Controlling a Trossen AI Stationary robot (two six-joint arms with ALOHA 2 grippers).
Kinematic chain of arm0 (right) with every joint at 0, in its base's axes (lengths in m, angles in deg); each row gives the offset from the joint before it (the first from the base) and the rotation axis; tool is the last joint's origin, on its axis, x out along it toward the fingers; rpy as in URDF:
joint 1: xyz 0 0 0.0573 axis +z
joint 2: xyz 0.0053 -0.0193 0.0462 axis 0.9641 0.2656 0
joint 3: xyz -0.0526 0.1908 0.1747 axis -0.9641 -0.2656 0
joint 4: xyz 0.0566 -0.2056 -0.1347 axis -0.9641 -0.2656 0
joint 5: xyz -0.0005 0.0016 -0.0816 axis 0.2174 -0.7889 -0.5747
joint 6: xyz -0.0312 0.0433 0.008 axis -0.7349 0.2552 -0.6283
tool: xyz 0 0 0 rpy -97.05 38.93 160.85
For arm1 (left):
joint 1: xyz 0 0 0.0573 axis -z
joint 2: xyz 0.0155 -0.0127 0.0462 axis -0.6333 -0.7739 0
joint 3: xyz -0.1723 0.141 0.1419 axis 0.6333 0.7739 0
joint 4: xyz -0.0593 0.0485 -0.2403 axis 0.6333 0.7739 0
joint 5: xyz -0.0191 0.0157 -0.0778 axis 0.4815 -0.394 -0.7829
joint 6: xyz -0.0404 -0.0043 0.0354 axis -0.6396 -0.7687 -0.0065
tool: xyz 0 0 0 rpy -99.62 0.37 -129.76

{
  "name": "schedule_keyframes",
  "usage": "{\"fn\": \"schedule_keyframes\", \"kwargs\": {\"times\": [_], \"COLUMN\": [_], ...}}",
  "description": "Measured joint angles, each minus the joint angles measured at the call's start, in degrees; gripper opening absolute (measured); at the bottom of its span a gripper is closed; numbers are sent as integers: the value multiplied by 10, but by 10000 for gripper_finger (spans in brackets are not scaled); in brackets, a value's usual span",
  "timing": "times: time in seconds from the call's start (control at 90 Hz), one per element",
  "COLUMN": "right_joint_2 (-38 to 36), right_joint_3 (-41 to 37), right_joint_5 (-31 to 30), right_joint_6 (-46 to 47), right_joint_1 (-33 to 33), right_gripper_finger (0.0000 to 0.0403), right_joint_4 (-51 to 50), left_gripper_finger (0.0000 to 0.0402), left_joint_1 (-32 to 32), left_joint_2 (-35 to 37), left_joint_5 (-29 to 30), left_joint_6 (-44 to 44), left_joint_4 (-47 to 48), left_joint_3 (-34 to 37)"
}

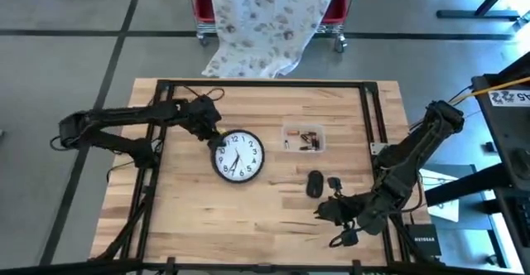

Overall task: Insert battery
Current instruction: Insert the black battery into the wall clock, then return to Home Position

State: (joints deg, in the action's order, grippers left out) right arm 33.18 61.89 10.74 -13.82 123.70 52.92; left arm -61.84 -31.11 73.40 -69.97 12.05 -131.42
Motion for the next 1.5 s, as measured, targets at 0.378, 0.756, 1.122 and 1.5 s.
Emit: {"fn": "schedule_keyframes", "kwargs": {"times": [0.378, 0.756, 1.122, 1.5], "right_joint_2": [-17, -265, -663, -745], "right_joint_3": [0, -66, -335, -403], "right_joint_5": [-17, -120, -134, -193], "right_joint_6": [77, 187, 56, -65], "right_joint_1": [0, 0, -1, -24], "right_gripper_finger": [40, 40, 40, 40], "right_joint_4": [-117, -286, -23, 31], "left_gripper_finger": [202, 174, 136, 133], "left_joint_1": [-25, 23, 33, 92], "left_joint_2": [107, 467, 608, 601], "left_joint_5": [125, 162, 90, 165], "left_joint_6": [-10, -25, -4, 66], "left_joint_4": [128, 114, -61, -416], "left_joint_3": [0, 4, 194, 419]}}
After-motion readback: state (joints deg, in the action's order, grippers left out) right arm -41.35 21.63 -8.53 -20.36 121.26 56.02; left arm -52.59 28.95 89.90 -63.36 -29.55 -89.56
